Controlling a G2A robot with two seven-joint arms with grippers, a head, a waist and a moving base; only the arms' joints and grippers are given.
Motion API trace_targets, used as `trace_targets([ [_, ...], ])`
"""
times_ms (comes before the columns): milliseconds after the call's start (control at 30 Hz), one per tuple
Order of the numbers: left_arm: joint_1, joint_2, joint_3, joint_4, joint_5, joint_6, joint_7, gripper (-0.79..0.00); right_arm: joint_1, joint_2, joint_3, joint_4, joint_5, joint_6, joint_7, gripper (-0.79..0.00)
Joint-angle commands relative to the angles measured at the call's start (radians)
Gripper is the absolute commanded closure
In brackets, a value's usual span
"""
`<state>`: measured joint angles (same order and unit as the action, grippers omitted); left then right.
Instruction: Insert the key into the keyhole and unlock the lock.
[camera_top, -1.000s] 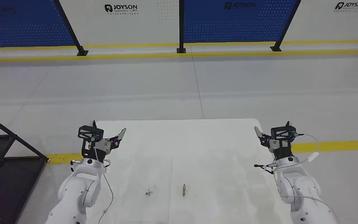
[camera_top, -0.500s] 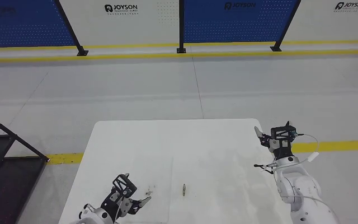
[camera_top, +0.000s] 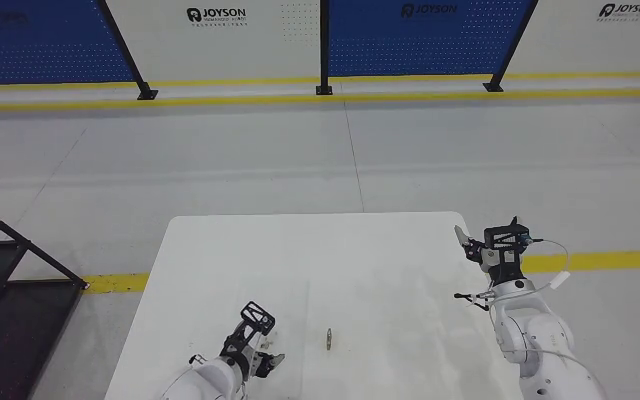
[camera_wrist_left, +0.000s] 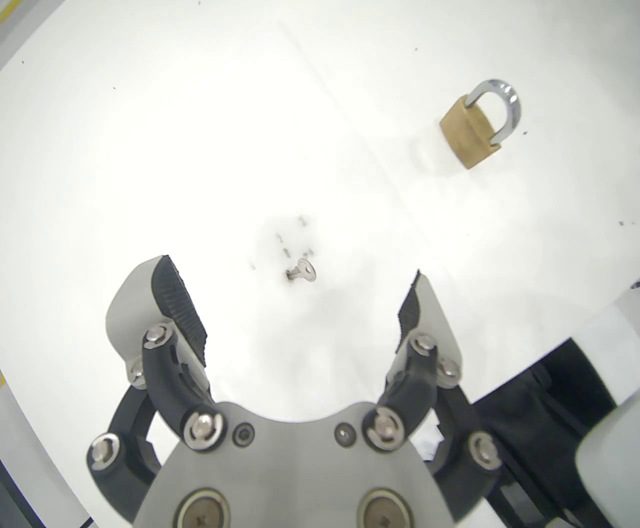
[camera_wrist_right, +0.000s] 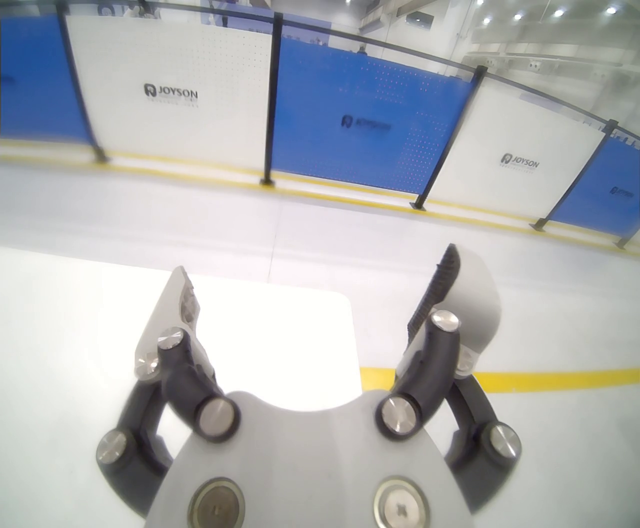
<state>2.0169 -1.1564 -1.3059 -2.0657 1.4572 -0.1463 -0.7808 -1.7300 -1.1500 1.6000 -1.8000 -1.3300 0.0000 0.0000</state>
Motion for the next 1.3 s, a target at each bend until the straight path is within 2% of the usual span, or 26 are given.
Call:
trace_targets([
  [0,-0.018,-0.003,0.021,0.027,0.009,0.024,-0.011,-0.785,0.000,0.000,0.000,0.000,0.000,0.000,0.000,-0.785],
  [67,-0.037,-0.006,0.035,0.046,0.012,0.050,-0.015,-0.785,0.000,0.000,0.000,0.000,0.000,0.000,0.000,-0.785],
  [100,-0.042,-0.007,0.040,0.053,0.013,0.056,-0.015,-0.696,0.000,0.000,0.000,0.000,0.000,0.000,0.000,-0.785],
  [167,-0.058,-0.009,0.052,0.073,0.006,0.068,-0.024,-0.603,0.000,0.000,0.000,0.000,0.000,0.000,0.000,-0.785],
  [200,-0.063,-0.010,0.055,0.077,0.006,0.072,-0.026,-0.622,0.000,0.000,0.000,0.000,0.000,0.000,0.000,-0.785],
  [233,-0.068,-0.010,0.062,0.086,0.016,0.075,-0.026,-0.600,0.000,0.000,0.000,0.000,0.000,0.000,0.000,-0.785],
  [300,-0.072,-0.011,0.069,0.097,0.009,0.081,-0.027,-0.422,0.000,0.000,0.000,0.000,0.000,0.000,0.000,-0.785],
  [367,-0.077,-0.011,0.072,0.104,0.013,0.082,-0.026,-0.357,0.000,0.000,0.000,0.000,0.000,0.000,0.000,-0.785],
  [833,-0.104,-0.012,0.089,0.143,0.040,0.096,-0.016,-0.209,0.000,0.000,0.000,0.000,0.000,0.000,0.000,-0.785],
  [1033,-0.100,-0.010,0.082,0.138,0.040,0.096,-0.012,-0.209,0.000,0.000,0.000,0.000,0.000,0.000,0.000,-0.785],
  [1100,-0.098,-0.010,0.079,0.135,0.038,0.094,-0.010,-0.185,0.000,0.000,0.000,0.000,0.000,0.000,0.000,-0.785],
  [1267,-0.091,-0.008,0.074,0.124,0.036,0.090,-0.005,-0.203,0.000,0.000,0.000,0.000,0.000,0.000,0.000,-0.785],
])
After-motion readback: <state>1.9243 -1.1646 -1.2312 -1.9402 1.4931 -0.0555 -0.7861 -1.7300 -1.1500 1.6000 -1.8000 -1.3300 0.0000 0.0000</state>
